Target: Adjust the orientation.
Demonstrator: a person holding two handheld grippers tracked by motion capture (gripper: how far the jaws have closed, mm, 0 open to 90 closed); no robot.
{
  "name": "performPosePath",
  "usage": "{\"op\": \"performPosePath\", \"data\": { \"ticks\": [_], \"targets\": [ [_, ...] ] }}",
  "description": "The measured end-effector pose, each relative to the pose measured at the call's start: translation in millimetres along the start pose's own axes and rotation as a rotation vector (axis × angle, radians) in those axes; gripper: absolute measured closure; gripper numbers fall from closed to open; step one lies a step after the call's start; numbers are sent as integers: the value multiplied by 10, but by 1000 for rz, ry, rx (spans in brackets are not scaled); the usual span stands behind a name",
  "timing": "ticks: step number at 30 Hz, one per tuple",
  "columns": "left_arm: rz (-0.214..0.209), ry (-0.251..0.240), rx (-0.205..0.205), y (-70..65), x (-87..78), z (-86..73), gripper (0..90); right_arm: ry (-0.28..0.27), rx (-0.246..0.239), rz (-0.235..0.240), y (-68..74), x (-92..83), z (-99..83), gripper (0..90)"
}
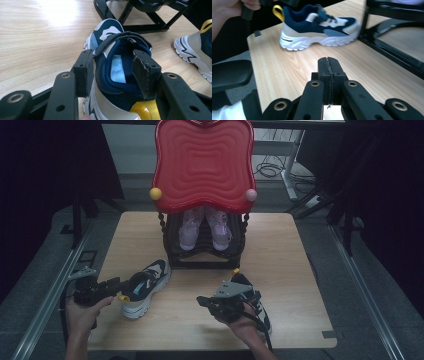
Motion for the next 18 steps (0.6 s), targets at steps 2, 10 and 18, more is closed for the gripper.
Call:
{"op": "performPosePath", "data": {
  "ticks": [2,10,18],
  "targets": [
    [-4,4,3,-9,25,-9,523,-1,10,-15,-53,-85,-25,896],
    [-6,13,12,-37,58,-27,522,10,45,-83,-249,-494,-223,896],
    [-4,9,5,-21,34,-47,521,41,64,-118,-280,-717,-449,897]
  ]
}}
Point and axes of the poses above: each handheld gripper's, and its own axes: x roughly forward along the jaws, z roughly out of its top, y roughly to its left, the point moved 2 cm from there along x, roughly forward along the jaws, and after that the axes turned 2 degrees about -x, right-handed, at the moved point
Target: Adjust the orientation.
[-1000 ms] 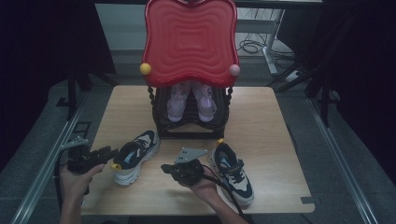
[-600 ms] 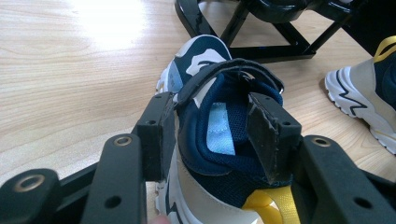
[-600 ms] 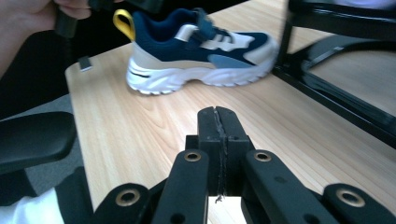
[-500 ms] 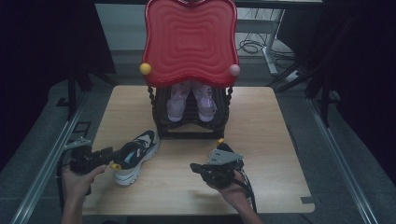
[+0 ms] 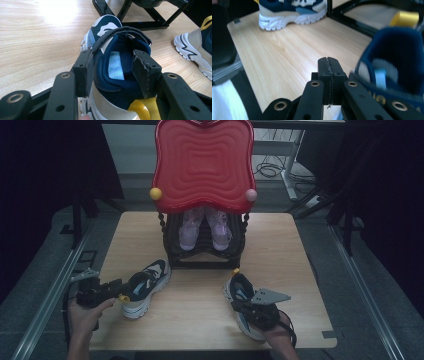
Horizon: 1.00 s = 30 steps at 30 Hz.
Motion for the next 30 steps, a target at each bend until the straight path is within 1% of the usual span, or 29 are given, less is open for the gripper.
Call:
{"op": "performPosePath", "data": {
  "ticks": [2,8,13,17,21,24,30],
  "targets": [
    [1,-5,-6,11,-10,-3,520,17,0,-4,2,-32,-73,897],
    [3,-8,-10,17,-18,-13,521,37,24,-8,-8,-92,-232,897],
    [0,-13,-17,26,-33,-21,520,59,17,-3,24,-88,-298,897],
    [5,-21,-14,22,-33,-23,520,80,28,12,39,-49,-370,896],
    [3,-22,-16,30,-28,-27,519,107,33,-5,34,-39,-438,896],
    [10,-25,-19,39,-25,-30,520,124,37,-19,33,-17,-501,897],
    [18,-30,-22,49,-32,-35,520,134,29,-27,48,-45,-526,897]
  ]
}}
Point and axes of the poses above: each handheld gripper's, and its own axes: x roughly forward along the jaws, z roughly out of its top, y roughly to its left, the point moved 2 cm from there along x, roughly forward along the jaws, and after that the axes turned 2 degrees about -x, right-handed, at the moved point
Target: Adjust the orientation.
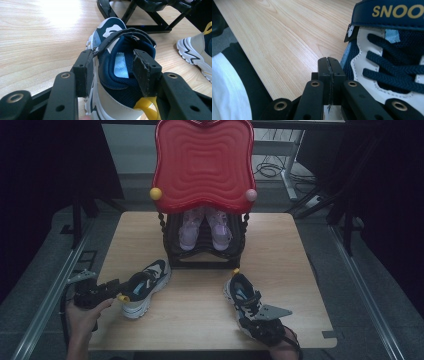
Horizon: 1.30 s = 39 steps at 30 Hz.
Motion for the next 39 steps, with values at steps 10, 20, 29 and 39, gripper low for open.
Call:
{"op": "performPosePath", "data": {
  "ticks": [10,20,29,39],
  "targets": [
    [6,-7,-6,16,-4,-6,521,9,13,-37,-84,-102,-73,897],
    [3,-8,-11,26,-2,-10,521,14,66,-93,-314,-261,-199,897],
    [2,-8,-16,29,2,-11,521,10,129,-156,-577,-392,-327,897],
    [4,-7,-18,26,6,-9,521,-5,179,-205,-778,-438,-401,897]
  ]
}}
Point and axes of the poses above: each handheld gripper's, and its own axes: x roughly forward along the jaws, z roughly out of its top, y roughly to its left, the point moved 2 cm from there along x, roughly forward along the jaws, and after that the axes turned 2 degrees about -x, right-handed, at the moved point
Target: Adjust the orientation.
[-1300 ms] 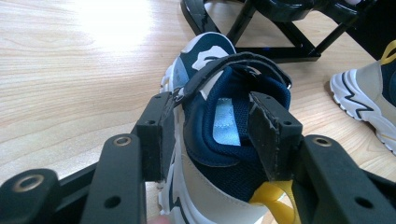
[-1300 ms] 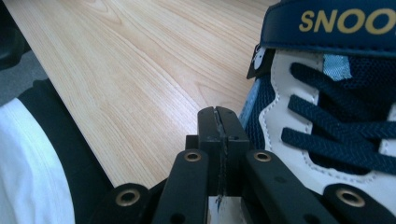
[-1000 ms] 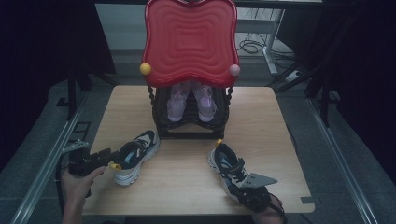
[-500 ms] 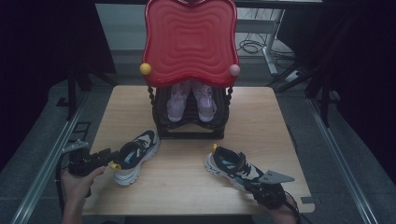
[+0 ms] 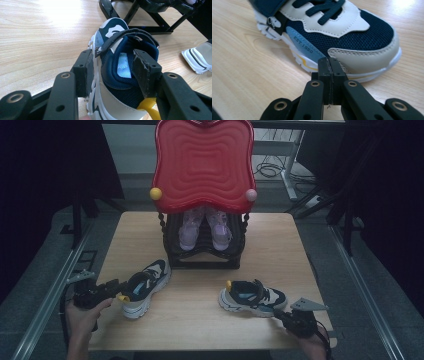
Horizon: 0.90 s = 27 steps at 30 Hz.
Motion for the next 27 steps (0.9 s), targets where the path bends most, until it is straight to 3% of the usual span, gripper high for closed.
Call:
{"op": "performPosePath", "data": {
  "ticks": [15,27],
  "targets": [
    [3,2,3,-3,-3,-1,521,-3,46,-29,-321,163,151,897],
    [5,4,3,-8,-4,-3,521,5,62,-28,-463,293,262,897]
  ]
}}
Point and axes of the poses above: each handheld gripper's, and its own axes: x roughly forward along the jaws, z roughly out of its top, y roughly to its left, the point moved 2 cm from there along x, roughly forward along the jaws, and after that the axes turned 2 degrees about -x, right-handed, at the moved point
